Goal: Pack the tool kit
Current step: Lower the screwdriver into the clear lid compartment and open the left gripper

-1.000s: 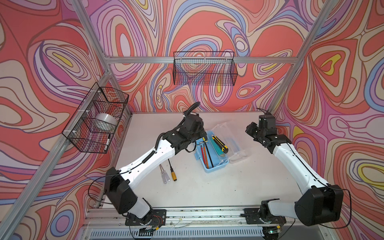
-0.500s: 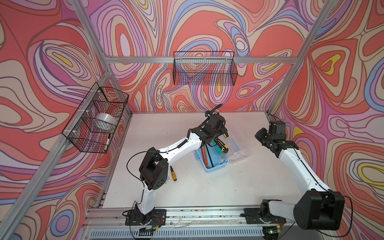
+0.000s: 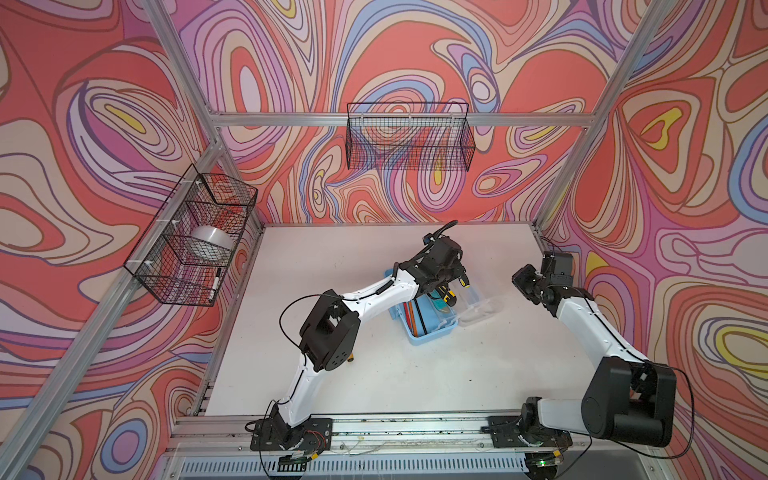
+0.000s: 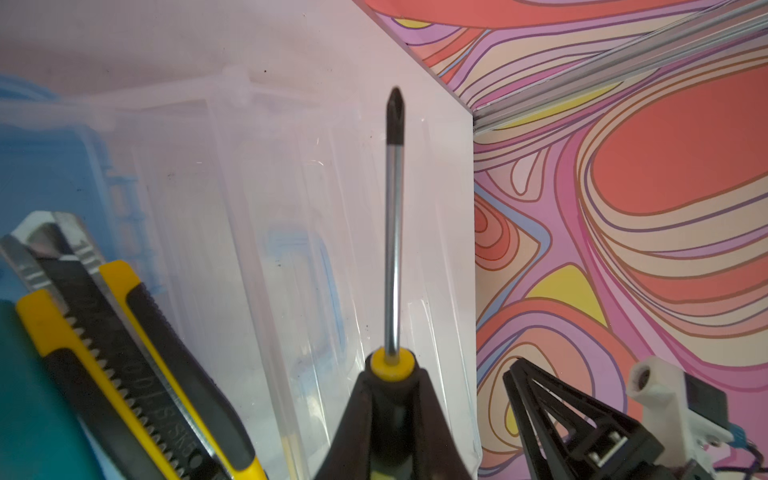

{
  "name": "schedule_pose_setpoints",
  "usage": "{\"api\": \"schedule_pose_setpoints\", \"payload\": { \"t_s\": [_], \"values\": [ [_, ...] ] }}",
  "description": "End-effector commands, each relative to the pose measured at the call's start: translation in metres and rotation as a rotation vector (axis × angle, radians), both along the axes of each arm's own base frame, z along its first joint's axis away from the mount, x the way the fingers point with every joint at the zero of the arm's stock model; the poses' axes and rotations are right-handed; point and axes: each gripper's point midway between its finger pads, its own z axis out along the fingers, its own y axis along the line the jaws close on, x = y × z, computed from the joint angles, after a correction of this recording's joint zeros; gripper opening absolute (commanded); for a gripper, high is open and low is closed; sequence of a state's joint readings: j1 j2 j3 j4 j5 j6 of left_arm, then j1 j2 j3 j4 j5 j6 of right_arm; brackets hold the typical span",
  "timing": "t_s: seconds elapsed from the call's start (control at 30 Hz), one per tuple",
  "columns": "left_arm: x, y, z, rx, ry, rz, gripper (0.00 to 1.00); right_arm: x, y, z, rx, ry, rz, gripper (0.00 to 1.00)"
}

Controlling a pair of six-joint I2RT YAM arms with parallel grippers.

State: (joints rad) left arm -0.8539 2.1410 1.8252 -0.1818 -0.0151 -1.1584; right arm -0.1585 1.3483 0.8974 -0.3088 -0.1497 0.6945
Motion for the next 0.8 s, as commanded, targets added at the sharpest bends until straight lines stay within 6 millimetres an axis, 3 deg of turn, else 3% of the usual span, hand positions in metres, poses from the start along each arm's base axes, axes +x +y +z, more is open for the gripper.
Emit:
{"api": "schedule_pose_setpoints", "payload": {
  "t_s": [0.0, 0.1, 0.23, 0.3, 0.57, 0.77],
  "values": [
    [0.0, -0.006, -0.001, -0.02, 0.028, -0.006, 0.0, 0.012, 0.016, 0.007, 0.056, -0.066, 0.085, 0.3],
    [-0.001, -0.008, -0.009, -0.004, 0.045, -0.016, 0.0, 0.013, 0.021, 0.003, 0.07, -0.058, 0.115, 0.3],
    [-0.001, -0.011, -0.019, 0.01, 0.065, -0.032, 0.16, 0.012, 0.022, -0.011, 0.078, -0.028, 0.119, 0.29],
    [-0.002, -0.011, -0.021, 0.021, 0.068, -0.036, 0.19, 0.013, 0.022, -0.016, 0.082, -0.021, 0.117, 0.28],
    [-0.003, -0.003, -0.025, 0.054, 0.061, -0.038, 0.47, 0.01, 0.034, -0.022, 0.137, -0.035, 0.15, 0.27],
    [-0.004, 0.006, -0.016, 0.092, 0.033, -0.044, 0.5, 0.006, 0.046, -0.025, 0.163, -0.027, 0.181, 0.26]
  ]
}}
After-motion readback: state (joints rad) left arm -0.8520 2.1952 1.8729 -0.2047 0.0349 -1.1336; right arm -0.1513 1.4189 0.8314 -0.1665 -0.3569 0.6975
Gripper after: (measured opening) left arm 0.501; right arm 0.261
